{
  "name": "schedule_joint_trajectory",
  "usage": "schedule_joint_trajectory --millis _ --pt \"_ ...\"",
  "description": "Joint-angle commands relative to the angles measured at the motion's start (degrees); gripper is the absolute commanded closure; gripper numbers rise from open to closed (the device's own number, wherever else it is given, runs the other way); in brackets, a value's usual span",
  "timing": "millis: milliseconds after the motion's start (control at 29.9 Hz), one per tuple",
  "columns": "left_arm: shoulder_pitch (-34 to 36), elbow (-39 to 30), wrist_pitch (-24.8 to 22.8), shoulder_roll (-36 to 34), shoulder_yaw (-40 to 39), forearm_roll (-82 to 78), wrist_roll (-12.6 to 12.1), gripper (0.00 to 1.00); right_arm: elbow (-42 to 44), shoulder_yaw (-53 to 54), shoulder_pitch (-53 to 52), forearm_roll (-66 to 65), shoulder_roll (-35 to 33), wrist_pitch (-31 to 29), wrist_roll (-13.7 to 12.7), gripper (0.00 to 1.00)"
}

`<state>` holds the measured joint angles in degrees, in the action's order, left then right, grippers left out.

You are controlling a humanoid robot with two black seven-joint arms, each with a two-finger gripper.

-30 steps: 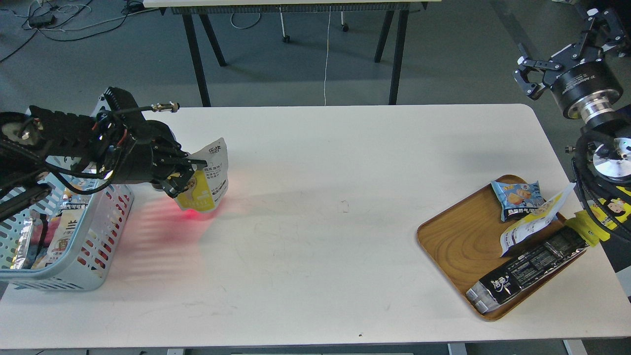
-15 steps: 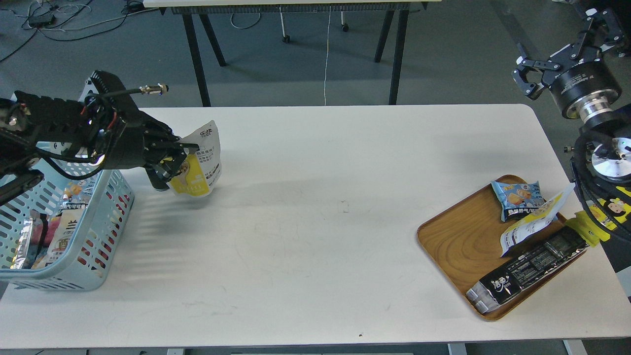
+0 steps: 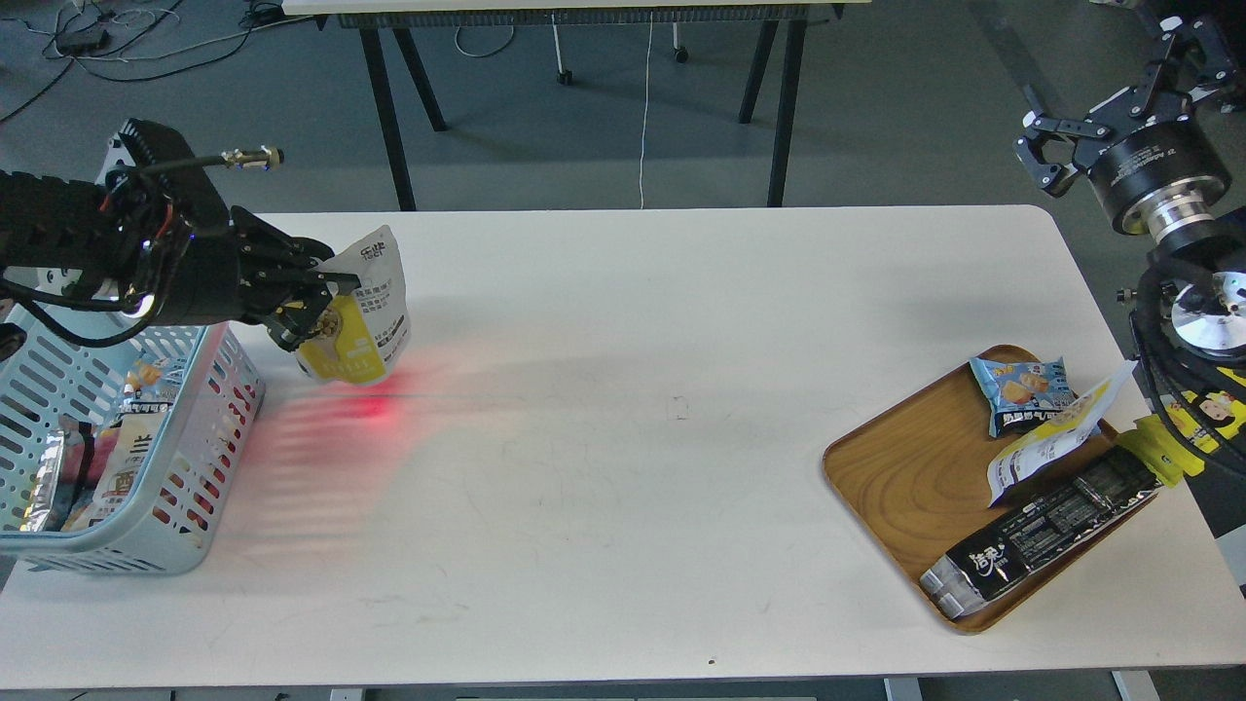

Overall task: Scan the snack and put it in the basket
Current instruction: 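Move the yellow bag over the blue basket and release it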

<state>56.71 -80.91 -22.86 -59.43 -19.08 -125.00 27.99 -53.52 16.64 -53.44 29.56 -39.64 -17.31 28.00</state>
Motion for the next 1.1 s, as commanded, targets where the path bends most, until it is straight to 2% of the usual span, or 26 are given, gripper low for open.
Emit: schedule_joint_trajectory --millis 0,334,1069 --pt "0.0 0.0 -0.1 0.0 0.0 0.0 0.0 1.0 0.0 0.0 0.0 0.0 0.0 -0.1 0.0 0.02" --pt "-0.1 0.0 0.0 0.2 0.0 0.0 0.0 1.0 -0.1 0.1 0.0 0.0 -0.1 -0.1 0.0 0.02" --pt "-0.1 -5.1 -0.4 -1.6 -0.4 0.0 0.0 1.0 -0.2 0.0 0.1 0.0 -0.1 -0.1 0.0 0.02"
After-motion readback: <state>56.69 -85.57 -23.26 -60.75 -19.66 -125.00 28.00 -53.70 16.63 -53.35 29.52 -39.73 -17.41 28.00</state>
